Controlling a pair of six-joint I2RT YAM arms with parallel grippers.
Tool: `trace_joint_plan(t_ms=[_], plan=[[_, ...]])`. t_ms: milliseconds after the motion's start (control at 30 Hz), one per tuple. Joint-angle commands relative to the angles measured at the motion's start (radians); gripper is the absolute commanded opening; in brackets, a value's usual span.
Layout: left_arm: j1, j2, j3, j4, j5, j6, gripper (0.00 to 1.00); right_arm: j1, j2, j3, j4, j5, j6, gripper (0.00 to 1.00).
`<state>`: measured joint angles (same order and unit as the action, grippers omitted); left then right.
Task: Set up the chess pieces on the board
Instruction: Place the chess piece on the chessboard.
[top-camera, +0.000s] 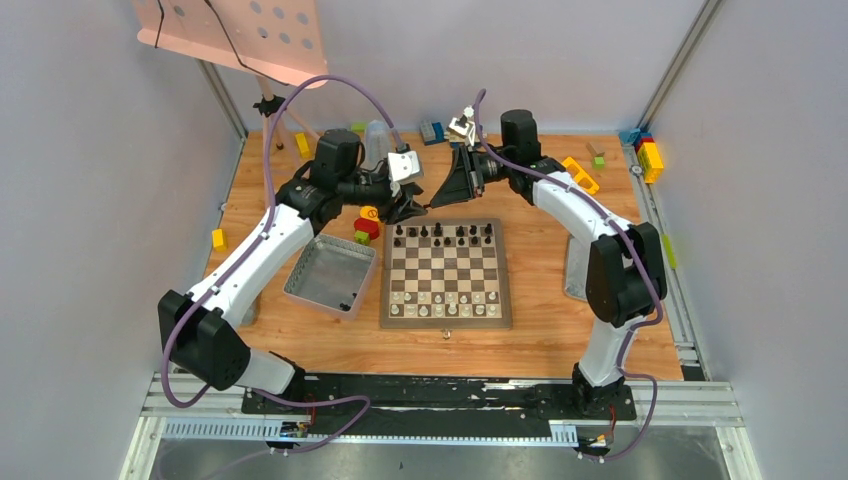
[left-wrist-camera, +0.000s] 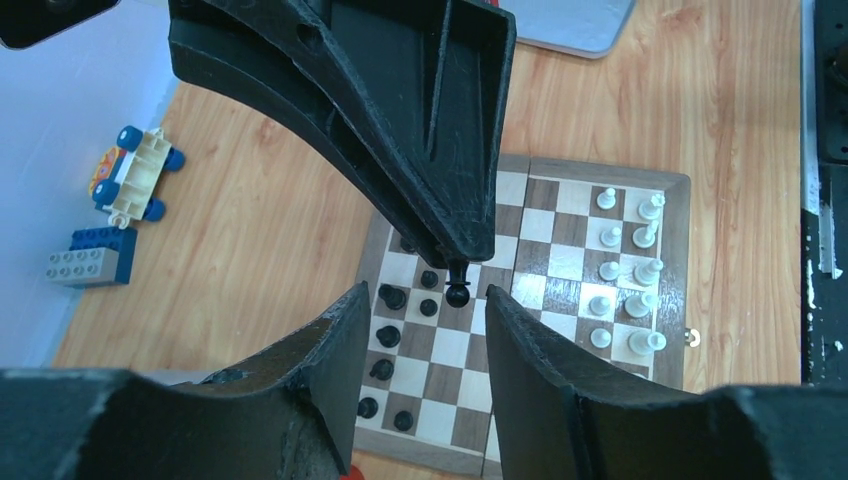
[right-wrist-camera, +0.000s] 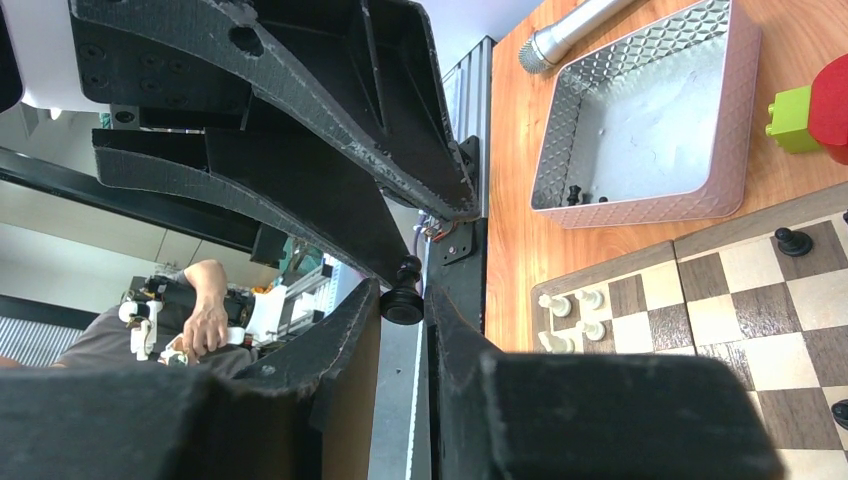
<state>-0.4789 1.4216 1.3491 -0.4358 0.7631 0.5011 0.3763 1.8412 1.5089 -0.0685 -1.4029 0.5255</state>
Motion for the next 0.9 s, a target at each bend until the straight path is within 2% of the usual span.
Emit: trace_joint_plan(t_ms=[0, 867], plan=[[0.002, -0.018, -0.009, 0.043, 0.039, 0.008, 0.52, 0.001, 0.001, 0.003, 0.059, -0.030, 0.031, 0.00], [-0.008, 0.002, 0.008, 0.052, 0.070, -0.010, 0.29, 0.005, 0.011, -0.011, 0.107, -0.025, 0.053, 0.00]])
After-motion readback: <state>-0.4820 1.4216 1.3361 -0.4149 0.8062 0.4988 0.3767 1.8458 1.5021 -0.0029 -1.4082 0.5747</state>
